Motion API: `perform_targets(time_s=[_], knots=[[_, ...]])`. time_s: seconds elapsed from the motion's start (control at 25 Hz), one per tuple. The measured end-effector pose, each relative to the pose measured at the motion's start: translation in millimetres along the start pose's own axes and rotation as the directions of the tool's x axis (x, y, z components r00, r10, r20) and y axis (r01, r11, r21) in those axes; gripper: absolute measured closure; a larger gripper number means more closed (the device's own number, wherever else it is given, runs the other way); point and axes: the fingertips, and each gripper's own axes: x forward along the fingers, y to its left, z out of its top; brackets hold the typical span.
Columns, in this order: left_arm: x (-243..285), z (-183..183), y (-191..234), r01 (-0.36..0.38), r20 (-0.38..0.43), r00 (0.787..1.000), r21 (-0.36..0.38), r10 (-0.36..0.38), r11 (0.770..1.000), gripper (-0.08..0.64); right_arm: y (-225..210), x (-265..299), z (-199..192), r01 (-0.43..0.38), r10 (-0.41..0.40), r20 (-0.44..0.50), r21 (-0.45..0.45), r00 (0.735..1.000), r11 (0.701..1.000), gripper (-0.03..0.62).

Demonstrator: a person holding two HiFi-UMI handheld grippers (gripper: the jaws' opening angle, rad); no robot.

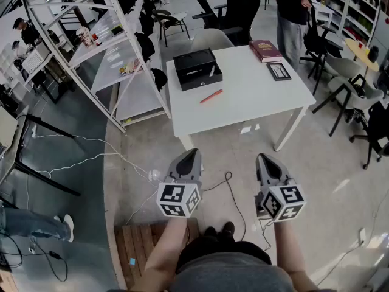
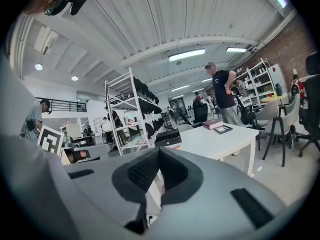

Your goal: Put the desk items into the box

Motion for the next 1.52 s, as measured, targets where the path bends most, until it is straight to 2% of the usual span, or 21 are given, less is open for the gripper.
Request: perform_targets(time_s=[0.6,1.2,1.52], knots=[[4.0,-8.2,-5.5,0.009,-0.013,1.000,-0.034,-0.009,0.999,0.554,-0.8,-5.2,3.9,-0.003,0.003,0.003,-0.043,1.000,0.999,0.589],[6.3,-14.4,-3.0,-0.016,-0.019,1.000,-0.041,0.016,0.999,0.552,-7.8,-5.4,1.0,-0.025,0.025,-0.005,-0.028,1.000,0.999,0.589],[28.9,-12.7,17.5,-0.027,-0.021,0.999,-0.050,0.026,0.998,0.503,-15.9,15.8,6.2,-0.018,0.018,-0.012,-0.023,1.000,1.000,0.589]])
